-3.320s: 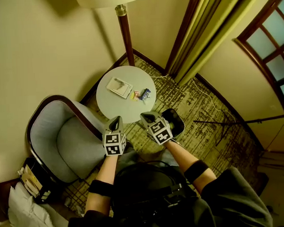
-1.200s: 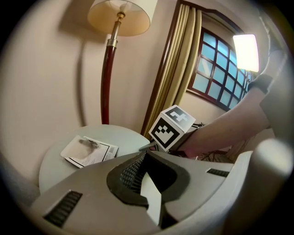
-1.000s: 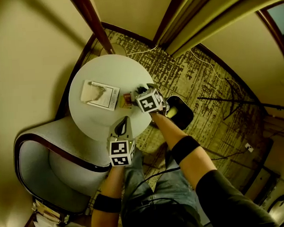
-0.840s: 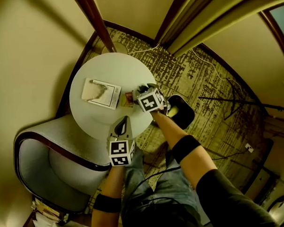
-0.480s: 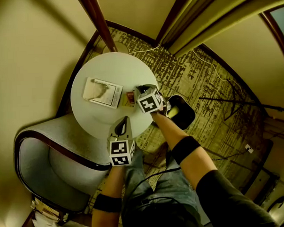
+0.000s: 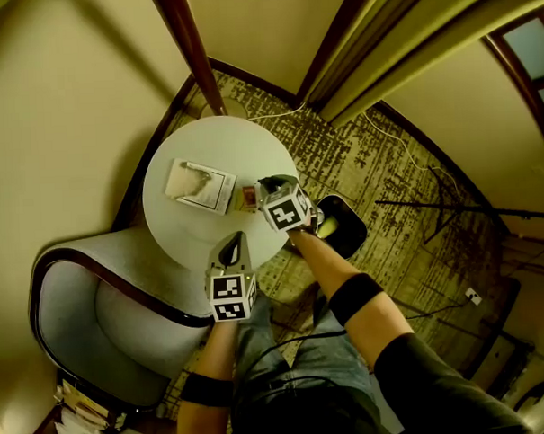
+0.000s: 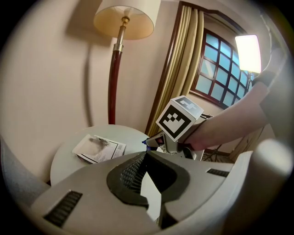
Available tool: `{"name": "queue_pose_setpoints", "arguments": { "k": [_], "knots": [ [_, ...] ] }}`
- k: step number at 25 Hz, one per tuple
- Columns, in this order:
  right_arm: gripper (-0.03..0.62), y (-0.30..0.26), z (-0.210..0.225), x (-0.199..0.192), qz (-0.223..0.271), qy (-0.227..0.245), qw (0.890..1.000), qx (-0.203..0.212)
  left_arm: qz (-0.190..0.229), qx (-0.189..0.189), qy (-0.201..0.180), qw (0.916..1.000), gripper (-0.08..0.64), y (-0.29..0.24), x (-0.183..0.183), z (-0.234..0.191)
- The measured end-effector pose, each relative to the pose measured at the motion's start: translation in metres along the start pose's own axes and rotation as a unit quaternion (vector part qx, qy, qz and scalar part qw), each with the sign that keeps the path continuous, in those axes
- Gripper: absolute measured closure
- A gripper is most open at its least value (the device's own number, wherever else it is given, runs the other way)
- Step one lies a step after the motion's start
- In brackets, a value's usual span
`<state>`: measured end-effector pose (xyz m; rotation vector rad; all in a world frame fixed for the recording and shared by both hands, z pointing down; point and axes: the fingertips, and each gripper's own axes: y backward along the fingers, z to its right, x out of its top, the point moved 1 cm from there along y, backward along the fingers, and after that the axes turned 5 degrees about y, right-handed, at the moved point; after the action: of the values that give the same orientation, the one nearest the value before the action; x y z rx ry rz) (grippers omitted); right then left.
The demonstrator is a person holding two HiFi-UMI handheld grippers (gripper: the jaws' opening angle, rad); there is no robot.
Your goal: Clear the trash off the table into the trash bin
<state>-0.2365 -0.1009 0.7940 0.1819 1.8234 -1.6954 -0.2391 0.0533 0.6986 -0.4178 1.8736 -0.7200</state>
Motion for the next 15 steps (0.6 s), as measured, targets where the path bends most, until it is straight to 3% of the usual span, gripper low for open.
{"name": "queue_pose_setpoints", "arguments": {
  "k": [15],
  "knots": [
    [0.468, 0.171, -0.043, 0.05, 0.094, 0.052, 0.993, 0.049, 0.033, 0.034, -0.002, 0.9989, 0.56, 0.099, 0.043, 0.039]
  ]
}}
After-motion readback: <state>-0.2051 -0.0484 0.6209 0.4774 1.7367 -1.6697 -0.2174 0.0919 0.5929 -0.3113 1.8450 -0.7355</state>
